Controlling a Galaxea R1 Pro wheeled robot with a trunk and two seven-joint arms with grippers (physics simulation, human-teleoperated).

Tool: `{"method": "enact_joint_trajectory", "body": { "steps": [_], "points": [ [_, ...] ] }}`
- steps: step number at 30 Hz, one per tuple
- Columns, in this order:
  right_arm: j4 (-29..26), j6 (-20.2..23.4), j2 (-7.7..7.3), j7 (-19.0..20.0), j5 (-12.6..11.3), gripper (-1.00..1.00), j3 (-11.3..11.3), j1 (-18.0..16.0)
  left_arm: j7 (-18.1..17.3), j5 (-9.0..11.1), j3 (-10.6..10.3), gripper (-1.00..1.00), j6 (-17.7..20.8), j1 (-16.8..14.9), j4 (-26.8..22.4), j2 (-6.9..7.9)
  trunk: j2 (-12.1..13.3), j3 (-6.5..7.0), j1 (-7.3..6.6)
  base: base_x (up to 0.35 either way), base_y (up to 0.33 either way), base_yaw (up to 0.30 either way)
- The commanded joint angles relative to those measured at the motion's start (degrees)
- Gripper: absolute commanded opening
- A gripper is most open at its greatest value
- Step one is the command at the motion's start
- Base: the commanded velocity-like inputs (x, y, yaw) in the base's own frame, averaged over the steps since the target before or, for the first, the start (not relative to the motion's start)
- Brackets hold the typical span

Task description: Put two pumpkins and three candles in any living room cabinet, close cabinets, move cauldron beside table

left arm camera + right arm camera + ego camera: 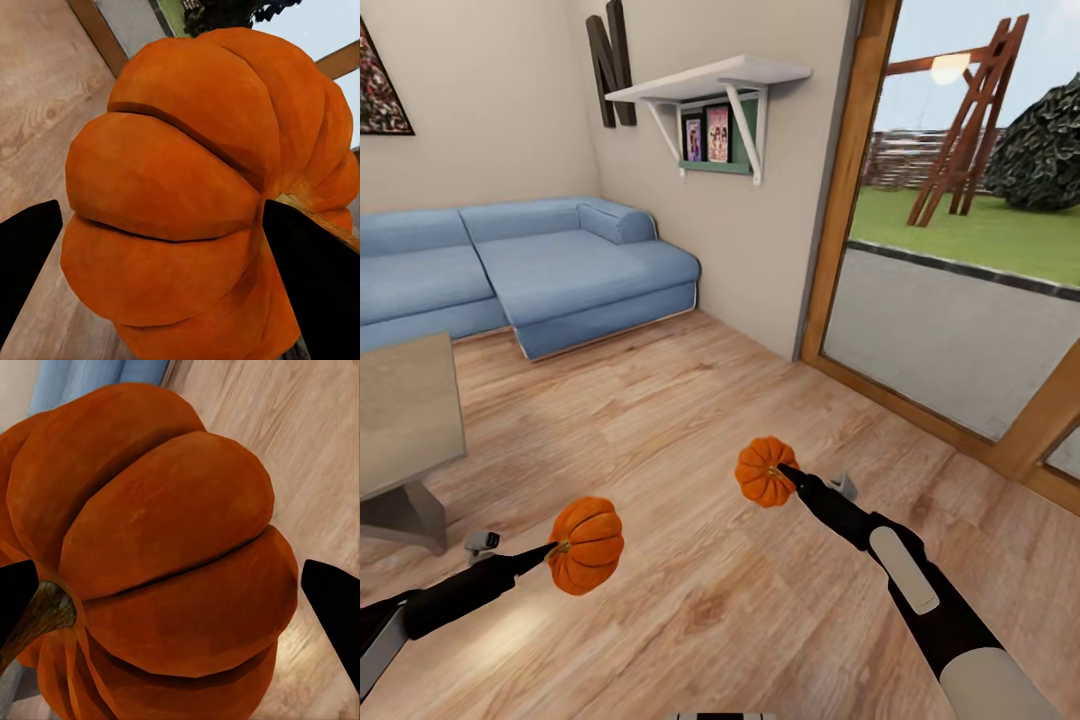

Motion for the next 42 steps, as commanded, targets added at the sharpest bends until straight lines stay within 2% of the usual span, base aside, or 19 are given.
{"method": "enact_joint_trajectory", "body": {
  "steps": [1, 6, 20, 42],
  "points": [
    [-0.02, 0.13, -0.05, -0.07, -0.18, -1.0, 0.08, -0.02, -0.08, 0.09, -0.02, -1.0, 0.54, -0.02, 0.02, 0.01, 0.0, 0.19, -0.03, 0.0, 0.0, 0.026],
    [-0.01, 0.13, 0.01, -0.08, -0.15, -1.0, 0.07, 0.01, -0.08, 0.09, -0.02, -1.0, 0.54, -0.02, 0.04, 0.01, 0.07, 1.33, -0.16, 0.0, 0.0, 0.037],
    [0.04, 0.13, 0.03, -0.11, -0.24, -1.0, 0.07, -0.02, -0.09, 0.1, 0.19, -1.0, 0.45, -0.02, -0.22, -0.07, 0.07, 1.9, -0.16, -0.011, 0.0, 0.247],
    [0.03, 0.13, 0.03, -0.17, -0.23, -1.0, 0.16, 0.01, -0.08, 0.16, 0.24, -1.0, 0.45, -0.02, -0.14, -0.08, 0.07, 2.86, -0.16, -0.318, 0.012, 0.266]
  ]
}}
